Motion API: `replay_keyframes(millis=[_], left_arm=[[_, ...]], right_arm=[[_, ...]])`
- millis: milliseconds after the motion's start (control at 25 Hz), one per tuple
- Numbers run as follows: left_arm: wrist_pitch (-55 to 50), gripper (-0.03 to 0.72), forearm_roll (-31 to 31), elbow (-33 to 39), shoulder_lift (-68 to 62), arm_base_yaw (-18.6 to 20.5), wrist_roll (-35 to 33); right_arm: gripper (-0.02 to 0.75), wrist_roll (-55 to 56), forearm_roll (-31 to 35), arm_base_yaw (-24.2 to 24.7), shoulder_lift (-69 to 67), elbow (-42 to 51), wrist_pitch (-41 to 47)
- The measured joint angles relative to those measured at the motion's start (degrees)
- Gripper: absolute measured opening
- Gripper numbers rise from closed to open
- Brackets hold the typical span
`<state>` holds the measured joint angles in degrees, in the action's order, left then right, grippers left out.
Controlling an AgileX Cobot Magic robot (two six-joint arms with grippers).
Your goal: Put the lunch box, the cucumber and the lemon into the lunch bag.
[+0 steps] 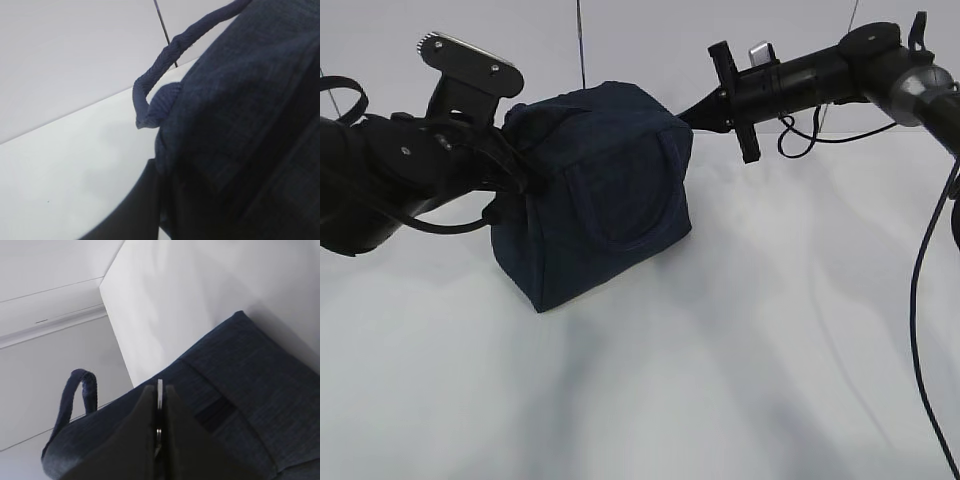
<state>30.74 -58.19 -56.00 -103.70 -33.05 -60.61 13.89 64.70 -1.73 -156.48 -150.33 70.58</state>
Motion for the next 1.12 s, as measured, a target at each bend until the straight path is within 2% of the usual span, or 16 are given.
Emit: replay_keyframes(millis=[320, 600, 1120], left_arm=[[0.0, -0.006, 0.0, 0.0, 0.0, 0.0, 0.0], [0.0, -0.006, 0.0, 0.0, 0.0, 0.0, 0.0], [-0.5, -0.006, 0.0, 0.0, 0.0, 0.0, 0.0]], right_arm=[[0.0, 0.3, -0.6, 0.6, -0.3, 0.0, 0.0], [0.0, 0.3, -6.0, 0.5, -0.3, 0.0, -0.1], [0.0, -7.9, -8.6, 0.0, -2.6, -0.1, -0.2]])
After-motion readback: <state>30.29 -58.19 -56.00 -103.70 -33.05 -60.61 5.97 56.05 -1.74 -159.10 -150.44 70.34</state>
